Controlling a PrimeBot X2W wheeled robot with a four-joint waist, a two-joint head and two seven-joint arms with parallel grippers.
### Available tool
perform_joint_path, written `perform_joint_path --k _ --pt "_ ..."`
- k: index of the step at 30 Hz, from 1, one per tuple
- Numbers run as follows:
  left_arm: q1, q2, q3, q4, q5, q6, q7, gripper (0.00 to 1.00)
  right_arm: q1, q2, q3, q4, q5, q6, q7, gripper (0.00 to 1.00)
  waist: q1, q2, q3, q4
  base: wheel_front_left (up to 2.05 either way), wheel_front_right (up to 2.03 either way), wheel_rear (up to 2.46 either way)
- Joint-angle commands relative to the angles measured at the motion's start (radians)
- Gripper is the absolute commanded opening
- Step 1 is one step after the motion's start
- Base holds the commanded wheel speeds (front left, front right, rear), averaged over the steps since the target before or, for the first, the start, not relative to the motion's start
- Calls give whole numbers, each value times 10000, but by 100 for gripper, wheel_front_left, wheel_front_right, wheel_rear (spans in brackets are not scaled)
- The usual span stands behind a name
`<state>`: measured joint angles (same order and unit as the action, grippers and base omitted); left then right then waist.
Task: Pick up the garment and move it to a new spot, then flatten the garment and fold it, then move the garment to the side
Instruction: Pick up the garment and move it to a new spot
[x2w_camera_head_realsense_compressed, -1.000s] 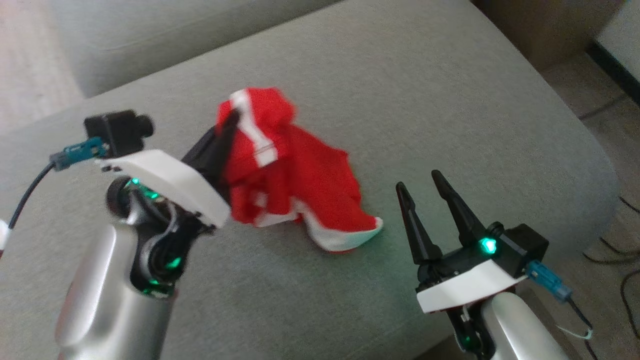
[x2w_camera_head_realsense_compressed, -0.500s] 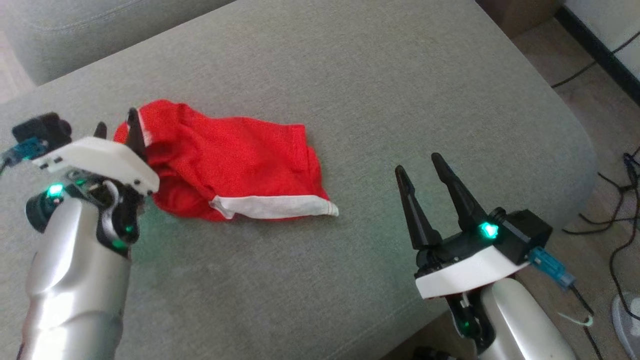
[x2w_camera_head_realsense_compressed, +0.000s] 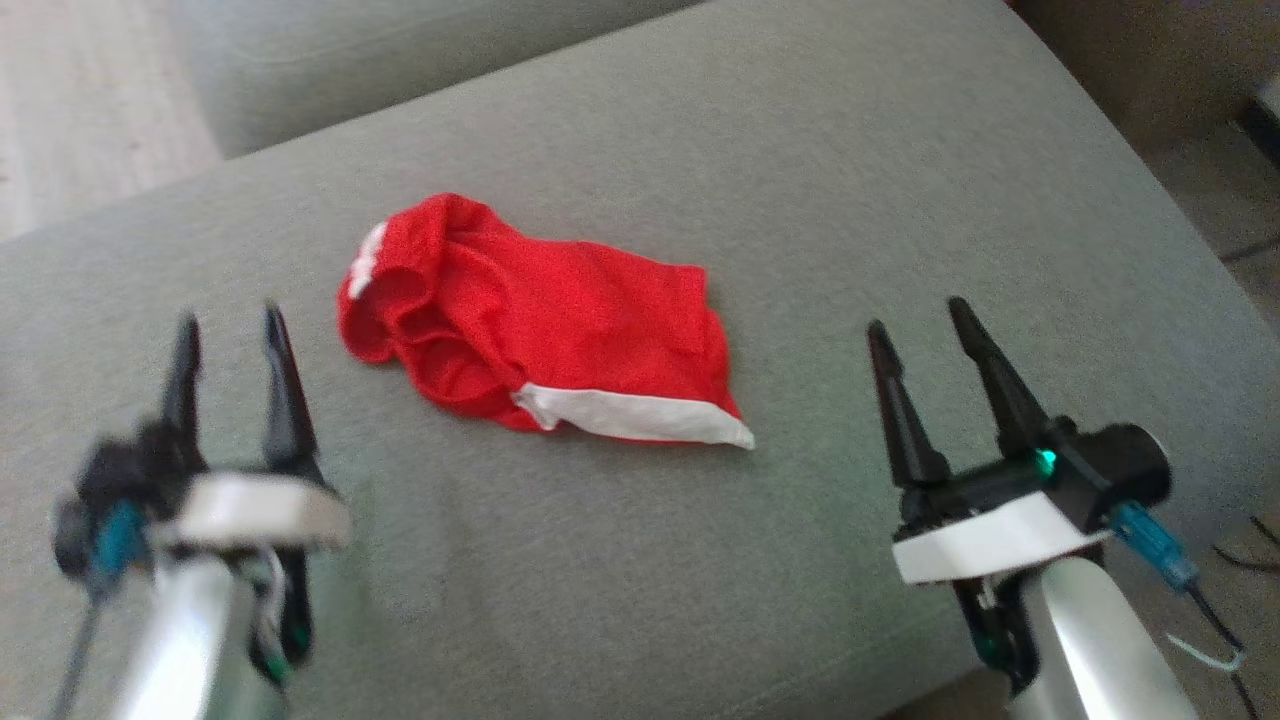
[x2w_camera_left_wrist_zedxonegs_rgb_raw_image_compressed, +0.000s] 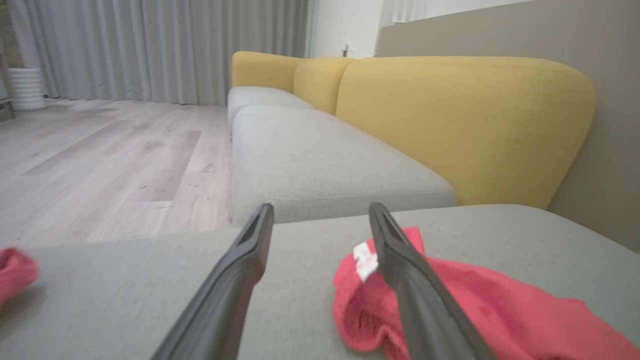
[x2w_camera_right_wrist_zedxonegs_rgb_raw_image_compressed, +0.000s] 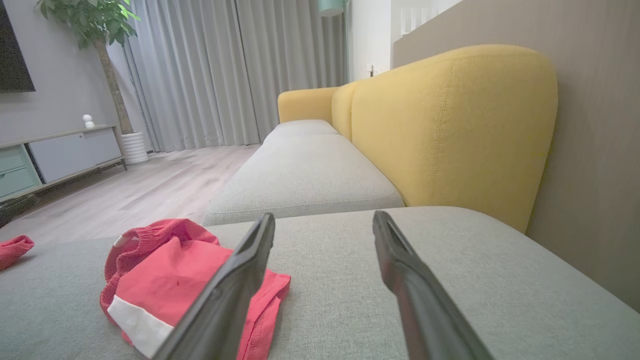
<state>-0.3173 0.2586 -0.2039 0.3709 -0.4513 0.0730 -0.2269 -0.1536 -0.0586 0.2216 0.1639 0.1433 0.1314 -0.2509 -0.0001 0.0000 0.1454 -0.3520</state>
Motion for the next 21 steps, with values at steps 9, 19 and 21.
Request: perform_joint_path --k 9,19,21 --pt "2944 -939 885 -2759 1475 615 -344 100 698 49 -1343 -340 -1133 -7 -109 100 1 0 -795 1744 0 0 0" --pt "4351 -1676 1381 -3268 3020 -212 -347 100 1272 15 -1721 134 -1460 -7 -109 100 1 0 -1170 2750 0 0 0" --pt "4499 -1728 1531 -3151 3139 -363 -347 100 1372 25 -1645 351 -1367 -7 -109 100 1 0 -1227 2826 0 0 0"
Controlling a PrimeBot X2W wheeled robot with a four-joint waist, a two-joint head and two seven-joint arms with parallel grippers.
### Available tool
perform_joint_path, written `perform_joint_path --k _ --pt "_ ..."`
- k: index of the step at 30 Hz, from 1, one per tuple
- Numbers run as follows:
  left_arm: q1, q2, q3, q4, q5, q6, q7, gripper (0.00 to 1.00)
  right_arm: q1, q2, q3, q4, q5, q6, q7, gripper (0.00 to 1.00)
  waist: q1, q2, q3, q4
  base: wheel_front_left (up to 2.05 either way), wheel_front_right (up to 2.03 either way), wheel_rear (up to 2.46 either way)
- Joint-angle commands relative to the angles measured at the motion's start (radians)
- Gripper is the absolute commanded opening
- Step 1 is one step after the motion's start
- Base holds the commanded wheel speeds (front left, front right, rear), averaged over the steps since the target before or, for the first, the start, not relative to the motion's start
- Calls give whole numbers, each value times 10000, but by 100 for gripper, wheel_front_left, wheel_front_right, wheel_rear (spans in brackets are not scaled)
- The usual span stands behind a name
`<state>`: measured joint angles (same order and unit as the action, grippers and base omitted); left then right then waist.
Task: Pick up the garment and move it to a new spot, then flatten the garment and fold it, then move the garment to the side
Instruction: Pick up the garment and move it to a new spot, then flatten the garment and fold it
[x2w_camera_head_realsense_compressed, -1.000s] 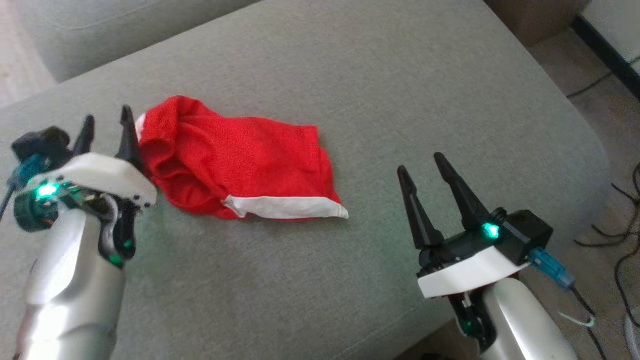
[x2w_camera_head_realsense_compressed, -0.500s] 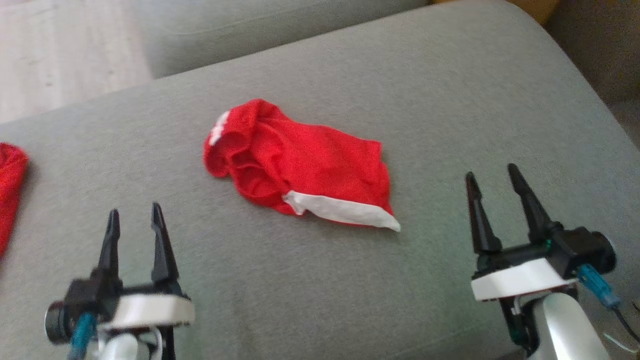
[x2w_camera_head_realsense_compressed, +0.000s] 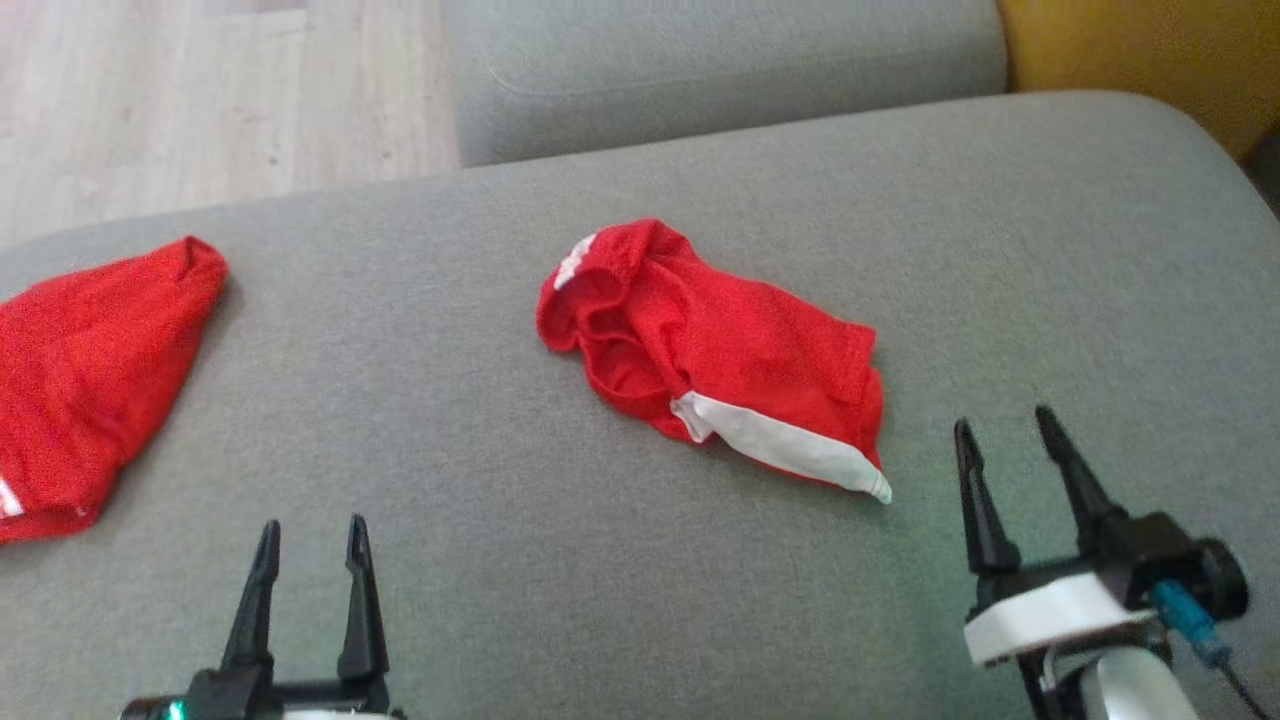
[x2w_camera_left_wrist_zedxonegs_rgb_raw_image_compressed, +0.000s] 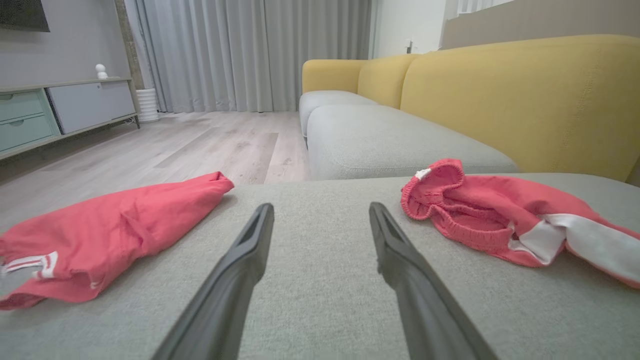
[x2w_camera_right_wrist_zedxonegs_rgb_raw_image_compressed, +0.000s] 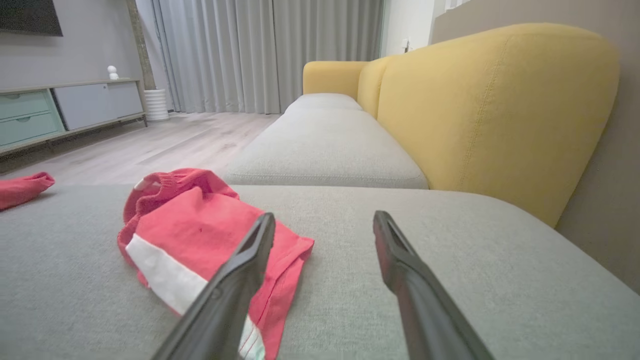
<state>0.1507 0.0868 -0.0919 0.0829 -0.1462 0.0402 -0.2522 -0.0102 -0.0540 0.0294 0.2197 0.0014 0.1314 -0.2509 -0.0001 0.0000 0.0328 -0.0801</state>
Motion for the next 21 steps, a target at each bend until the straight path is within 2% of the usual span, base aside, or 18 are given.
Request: perform_joint_path --k 1,9,21 --pt "-132 -34 467 -193 143 -116 -94 100 -30 -14 300 -96 141 -7 -109 100 1 0 -121 140 0 0 0" --pt "-40 -183 804 325 389 -661 -94 100 -16 16 631 552 303 -7 -109 100 1 0 -197 327 0 0 0" --pt "-201 -289 1139 425 579 -993 -95 100 -142 31 841 604 385 -7 -109 100 1 0 -169 104 0 0 0"
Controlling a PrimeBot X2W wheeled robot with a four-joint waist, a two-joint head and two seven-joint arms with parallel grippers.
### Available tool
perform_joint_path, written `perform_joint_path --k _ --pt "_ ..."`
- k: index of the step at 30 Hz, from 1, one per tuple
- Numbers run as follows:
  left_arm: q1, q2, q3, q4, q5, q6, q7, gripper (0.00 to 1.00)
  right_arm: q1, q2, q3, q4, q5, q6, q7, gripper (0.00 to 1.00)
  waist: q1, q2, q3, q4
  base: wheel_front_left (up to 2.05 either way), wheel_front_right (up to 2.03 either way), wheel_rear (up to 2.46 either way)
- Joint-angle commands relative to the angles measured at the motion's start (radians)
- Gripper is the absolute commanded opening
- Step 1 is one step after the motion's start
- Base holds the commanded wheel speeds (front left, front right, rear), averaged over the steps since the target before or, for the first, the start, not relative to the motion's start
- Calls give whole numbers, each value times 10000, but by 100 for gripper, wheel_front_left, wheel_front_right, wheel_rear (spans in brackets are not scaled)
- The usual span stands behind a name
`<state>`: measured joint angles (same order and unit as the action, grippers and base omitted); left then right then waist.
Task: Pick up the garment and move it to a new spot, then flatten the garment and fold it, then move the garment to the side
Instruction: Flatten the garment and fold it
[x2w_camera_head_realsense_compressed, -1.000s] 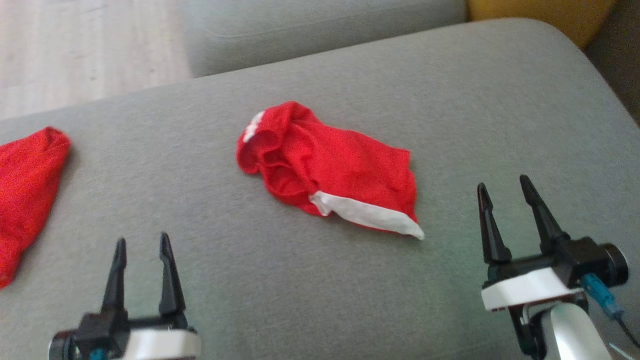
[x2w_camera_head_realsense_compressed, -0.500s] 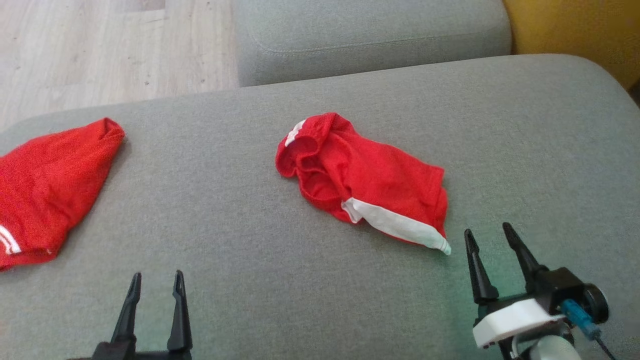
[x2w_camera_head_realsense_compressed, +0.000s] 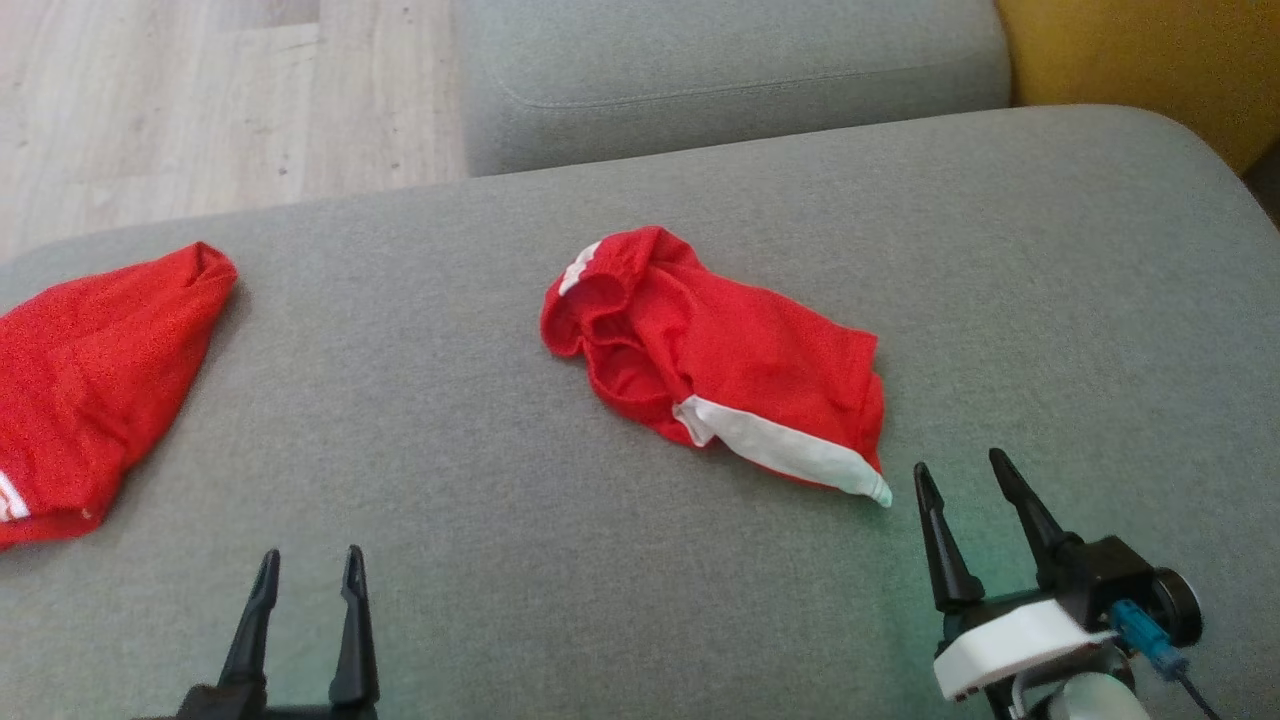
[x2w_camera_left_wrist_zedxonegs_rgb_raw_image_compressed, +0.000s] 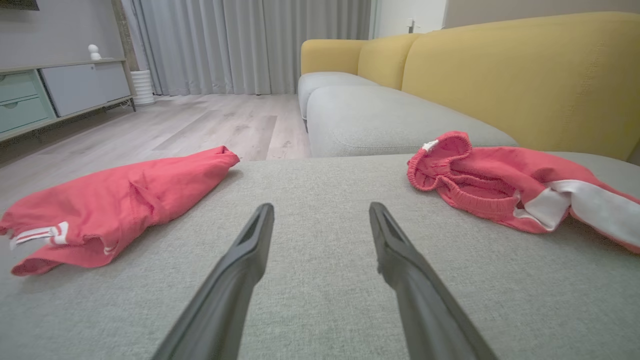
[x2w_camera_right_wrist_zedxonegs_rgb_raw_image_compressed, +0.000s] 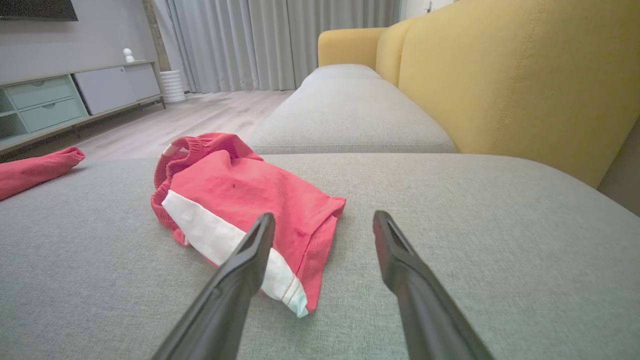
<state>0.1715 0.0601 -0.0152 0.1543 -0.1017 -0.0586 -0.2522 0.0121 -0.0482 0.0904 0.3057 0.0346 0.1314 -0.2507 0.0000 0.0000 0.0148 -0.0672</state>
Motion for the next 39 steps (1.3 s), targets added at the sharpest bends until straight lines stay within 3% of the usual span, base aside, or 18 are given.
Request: perform_joint_path --k 1,9,14,20,32,33,34,35,36,39 --pt "-454 -27 367 -291 151 -45 -95 100 -390 -26 259 -259 61 -7 -111 100 0 0 35 -89 0 0 0" --pt "-2003 -20 -772 -66 803 -466 -95 100 -700 -24 529 -461 131 -7 -111 100 0 0 361 -808 0 0 0" --pt "-3738 -32 -2144 1556 1183 -641 73 100 -956 -23 809 -663 245 -7 -111 100 0 0 796 -1369 0 0 0" --pt "-5831 177 -3377 4109 1466 -708 1212 100 -1185 -22 993 -831 347 -7 -111 100 0 0 1361 -1934 0 0 0" --pt "-7584 495 -4350 7024 1387 -719 1681 100 -1411 -21 1152 -773 432 -7 -111 100 0 0 1600 -2384 0 0 0" --pt "-7642 480 -4475 7232 1284 -719 1713 93 -1417 -21 1151 -776 459 -7 -111 100 0 0 1587 -2407 0 0 0" --pt "-7676 450 -4565 7416 1102 -719 1739 53 -1414 -21 1144 -776 488 -7 -111 100 0 0 1556 -2425 0 0 0" --pt "-7709 423 -4686 7558 934 -719 1759 7 -1400 -21 1138 -773 502 -7 -111 100 0 0 1533 -2431 0 0 0" --pt "-7741 407 -4869 7652 785 -719 1736 0 -1376 -21 1124 -772 509 -7 -111 100 0 0 1506 -2430 0 0 0" --pt "-7719 333 -5376 7747 27 -720 1639 0 -1241 -21 1014 -785 513 -7 -111 100 0 0 1411 -2334 0 0 0"
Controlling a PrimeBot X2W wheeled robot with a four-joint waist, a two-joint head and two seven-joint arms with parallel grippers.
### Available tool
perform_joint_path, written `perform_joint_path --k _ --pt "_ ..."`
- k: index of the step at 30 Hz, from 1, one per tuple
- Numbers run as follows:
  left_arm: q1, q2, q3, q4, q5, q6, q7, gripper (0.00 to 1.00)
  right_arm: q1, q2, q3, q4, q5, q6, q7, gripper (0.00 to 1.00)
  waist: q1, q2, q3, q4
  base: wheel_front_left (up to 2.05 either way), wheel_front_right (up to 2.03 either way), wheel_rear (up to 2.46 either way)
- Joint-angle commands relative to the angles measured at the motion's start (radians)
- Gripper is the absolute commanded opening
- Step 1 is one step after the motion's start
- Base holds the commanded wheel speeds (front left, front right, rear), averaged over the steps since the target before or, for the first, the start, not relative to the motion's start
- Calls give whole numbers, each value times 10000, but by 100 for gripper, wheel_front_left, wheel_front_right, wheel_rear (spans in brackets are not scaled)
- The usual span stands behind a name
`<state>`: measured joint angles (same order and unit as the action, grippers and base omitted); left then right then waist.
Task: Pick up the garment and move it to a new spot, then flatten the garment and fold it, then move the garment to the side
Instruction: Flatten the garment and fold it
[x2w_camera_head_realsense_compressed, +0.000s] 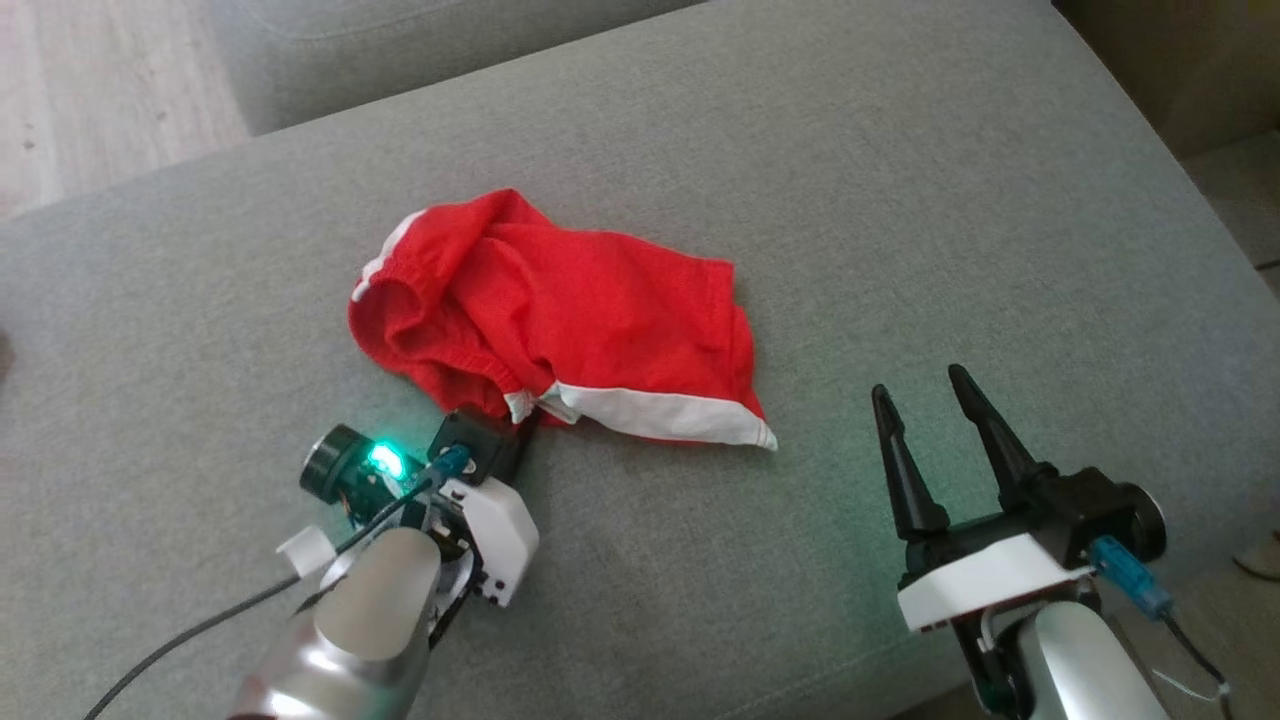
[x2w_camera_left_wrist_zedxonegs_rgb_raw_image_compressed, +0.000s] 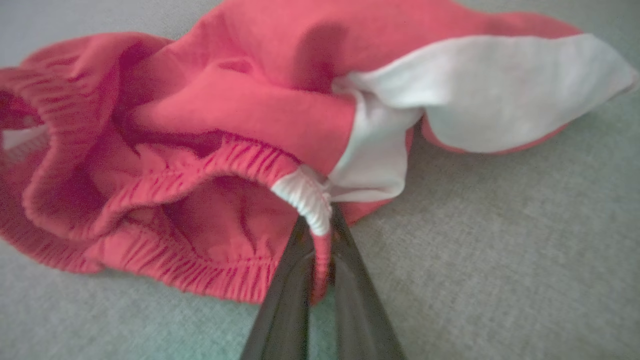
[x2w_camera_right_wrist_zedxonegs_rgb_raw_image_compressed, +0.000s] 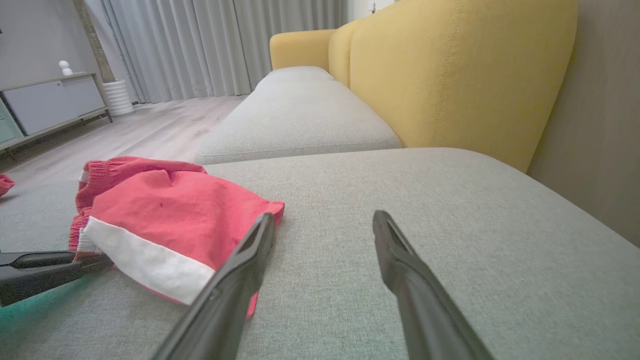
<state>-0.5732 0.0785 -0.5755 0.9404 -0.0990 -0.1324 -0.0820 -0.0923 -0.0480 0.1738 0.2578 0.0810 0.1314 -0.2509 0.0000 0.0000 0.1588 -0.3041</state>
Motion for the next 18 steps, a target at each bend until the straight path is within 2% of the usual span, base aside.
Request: perform_joint_path --k 1,5,8,13,18 --pt "-255 160 108 -178 -287 19 -148 0 -144 -23 154 -311 50 -7 -109 100 0 0 -63 64 0 0 0" --pt "115 349 91 -1025 -1628 18 -637 0 67 -23 18 -347 79 -7 -109 100 0 0 -224 274 0 0 0" --pt "840 773 -138 -2223 -2448 18 -705 0 259 -23 -99 -388 91 -7 -109 100 0 0 -336 535 0 0 0" --pt "2690 2071 -742 -4845 -3438 18 -141 0 506 -22 -308 -449 -10 -7 -109 100 0 0 -451 1055 0 0 0" --pt "4656 3214 -846 -6895 -4250 53 426 0 573 -22 -381 -512 -49 -7 -109 100 0 0 -492 1442 0 0 0"
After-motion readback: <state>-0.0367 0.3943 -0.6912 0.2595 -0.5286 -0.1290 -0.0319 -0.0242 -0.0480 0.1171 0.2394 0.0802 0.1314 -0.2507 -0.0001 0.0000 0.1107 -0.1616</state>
